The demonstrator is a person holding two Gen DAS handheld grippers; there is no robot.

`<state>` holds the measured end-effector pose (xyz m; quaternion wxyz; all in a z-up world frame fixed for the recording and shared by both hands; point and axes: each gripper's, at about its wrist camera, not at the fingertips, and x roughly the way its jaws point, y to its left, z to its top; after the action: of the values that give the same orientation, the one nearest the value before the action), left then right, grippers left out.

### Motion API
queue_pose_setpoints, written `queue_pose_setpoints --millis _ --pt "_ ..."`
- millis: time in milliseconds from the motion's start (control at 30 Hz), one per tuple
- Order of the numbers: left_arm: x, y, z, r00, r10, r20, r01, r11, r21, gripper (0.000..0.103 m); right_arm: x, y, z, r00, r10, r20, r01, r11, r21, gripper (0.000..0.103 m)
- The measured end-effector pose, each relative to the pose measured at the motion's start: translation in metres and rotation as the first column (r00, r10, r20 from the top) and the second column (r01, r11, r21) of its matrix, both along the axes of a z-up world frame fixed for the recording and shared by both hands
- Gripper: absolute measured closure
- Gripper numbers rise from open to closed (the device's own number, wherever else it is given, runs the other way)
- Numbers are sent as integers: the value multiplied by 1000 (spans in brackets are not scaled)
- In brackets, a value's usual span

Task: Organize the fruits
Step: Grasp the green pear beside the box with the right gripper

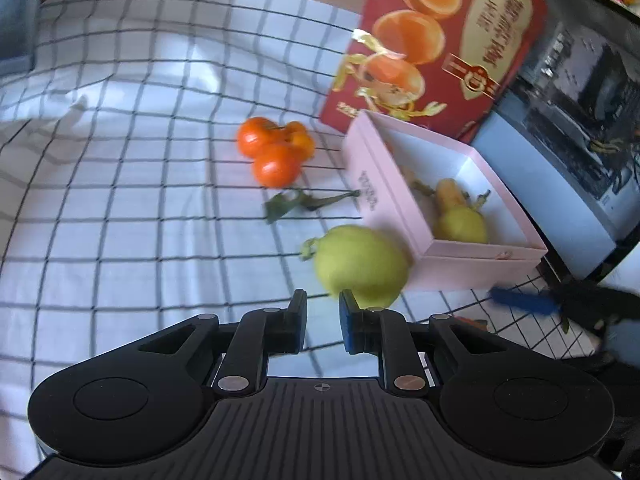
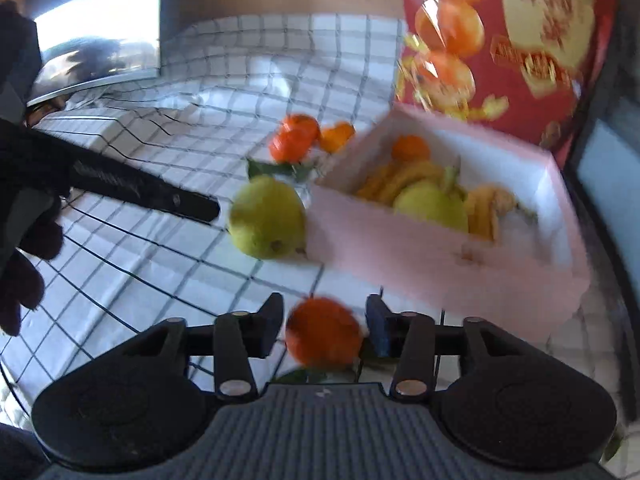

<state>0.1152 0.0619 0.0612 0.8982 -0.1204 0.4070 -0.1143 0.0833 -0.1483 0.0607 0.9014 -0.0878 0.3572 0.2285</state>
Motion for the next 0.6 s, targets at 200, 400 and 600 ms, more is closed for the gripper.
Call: queue_pose_setpoints --millis 200,400,600 --pt "-13 30 -2 996 92 -20 -93 994 -48 83 7 47 37 983 149 110 -141 987 -79 42" --pt "-28 44 0 991 134 4 -133 986 -104 83 59 113 18 979 199 44 -187 963 -196 42" --pt "-38 53 -6 985 170 -8 -169 978 -125 83 79 138 -13 978 210 -4 -200 920 -336 43"
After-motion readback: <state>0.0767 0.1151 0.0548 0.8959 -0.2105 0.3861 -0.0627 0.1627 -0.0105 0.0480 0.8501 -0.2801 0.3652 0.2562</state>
